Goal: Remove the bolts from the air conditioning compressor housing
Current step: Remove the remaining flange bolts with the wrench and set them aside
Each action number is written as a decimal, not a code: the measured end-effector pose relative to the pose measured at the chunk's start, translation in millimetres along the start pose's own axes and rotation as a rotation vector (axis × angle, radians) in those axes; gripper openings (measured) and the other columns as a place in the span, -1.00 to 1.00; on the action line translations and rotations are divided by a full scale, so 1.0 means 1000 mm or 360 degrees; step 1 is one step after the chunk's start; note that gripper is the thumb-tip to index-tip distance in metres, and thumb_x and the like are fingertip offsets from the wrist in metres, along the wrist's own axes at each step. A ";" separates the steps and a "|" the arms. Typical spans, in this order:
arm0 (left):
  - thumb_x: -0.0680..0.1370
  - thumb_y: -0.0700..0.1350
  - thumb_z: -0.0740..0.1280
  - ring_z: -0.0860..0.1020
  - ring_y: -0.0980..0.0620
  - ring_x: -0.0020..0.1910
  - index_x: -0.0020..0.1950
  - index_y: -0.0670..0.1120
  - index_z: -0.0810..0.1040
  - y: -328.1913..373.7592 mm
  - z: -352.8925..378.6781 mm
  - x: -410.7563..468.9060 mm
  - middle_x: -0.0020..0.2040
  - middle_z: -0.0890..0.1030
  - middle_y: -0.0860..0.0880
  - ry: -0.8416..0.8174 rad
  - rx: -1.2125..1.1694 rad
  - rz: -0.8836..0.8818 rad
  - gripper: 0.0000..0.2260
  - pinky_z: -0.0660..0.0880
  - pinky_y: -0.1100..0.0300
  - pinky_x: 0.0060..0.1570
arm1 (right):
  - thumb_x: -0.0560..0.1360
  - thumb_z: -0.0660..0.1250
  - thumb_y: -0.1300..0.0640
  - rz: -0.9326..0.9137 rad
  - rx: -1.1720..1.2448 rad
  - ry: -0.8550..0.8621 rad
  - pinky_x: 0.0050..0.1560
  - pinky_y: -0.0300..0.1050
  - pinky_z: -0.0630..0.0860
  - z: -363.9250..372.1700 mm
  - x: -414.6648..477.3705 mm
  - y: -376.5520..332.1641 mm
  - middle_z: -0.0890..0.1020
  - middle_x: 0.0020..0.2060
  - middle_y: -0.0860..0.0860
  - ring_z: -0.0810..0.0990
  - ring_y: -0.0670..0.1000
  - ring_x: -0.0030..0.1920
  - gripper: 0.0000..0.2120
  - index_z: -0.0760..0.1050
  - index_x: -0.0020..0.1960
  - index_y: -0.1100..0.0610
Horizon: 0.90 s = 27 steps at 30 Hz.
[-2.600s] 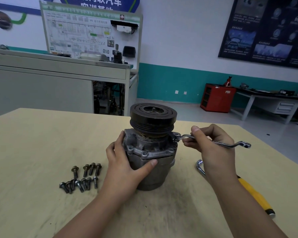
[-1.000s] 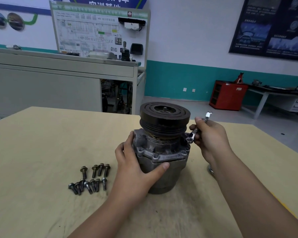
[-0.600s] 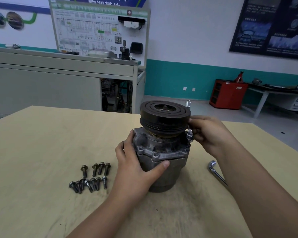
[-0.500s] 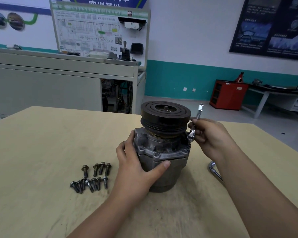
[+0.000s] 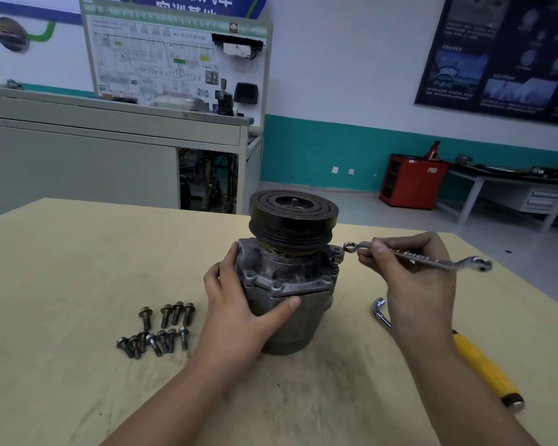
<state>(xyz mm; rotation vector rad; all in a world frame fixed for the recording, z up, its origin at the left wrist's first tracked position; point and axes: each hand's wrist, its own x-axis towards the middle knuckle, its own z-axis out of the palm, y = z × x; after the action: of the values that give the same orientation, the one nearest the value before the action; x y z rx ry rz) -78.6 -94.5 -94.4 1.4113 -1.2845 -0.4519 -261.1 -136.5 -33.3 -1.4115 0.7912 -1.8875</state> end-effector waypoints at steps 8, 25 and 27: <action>0.09 0.42 0.31 0.18 0.37 0.18 0.52 0.20 -0.07 0.001 0.000 0.000 0.35 0.08 0.21 0.0007 -0.0013 -0.0001 0.08 0.17 0.35 0.24 | 0.44 0.43 0.29 -0.0410 -0.0609 -0.0145 -0.17 0.02 0.60 0.004 -0.015 0.010 0.61 -0.27 -0.01 0.65 0.04 -0.19 -0.82 0.49 -0.24 0.08; 0.13 0.37 0.35 0.19 0.32 0.23 0.52 0.19 -0.06 0.001 -0.001 0.000 0.31 0.08 0.22 -0.0003 -0.0011 0.0007 0.05 0.16 0.35 0.26 | 0.36 0.36 0.35 0.0062 -0.0670 -0.0267 -0.16 0.10 0.56 0.007 0.007 -0.012 0.58 -0.35 0.19 0.64 0.13 -0.25 -0.77 0.40 -0.40 0.17; 0.20 0.31 0.41 0.19 0.33 0.22 0.52 0.18 -0.06 0.000 -0.001 -0.001 0.33 0.08 0.20 0.0000 0.0005 0.0024 0.02 0.16 0.35 0.27 | 0.37 0.36 0.35 -0.0019 -0.0759 -0.0335 -0.17 0.14 0.52 0.008 0.002 -0.011 0.56 -0.35 0.21 0.58 0.19 -0.23 -0.82 0.40 -0.36 0.25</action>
<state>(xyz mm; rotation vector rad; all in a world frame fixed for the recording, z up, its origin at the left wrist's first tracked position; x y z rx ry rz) -78.2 -93.7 -94.3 1.4036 -1.2955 -0.4395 -254.9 -132.1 -21.5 -1.8666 1.1779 -1.5823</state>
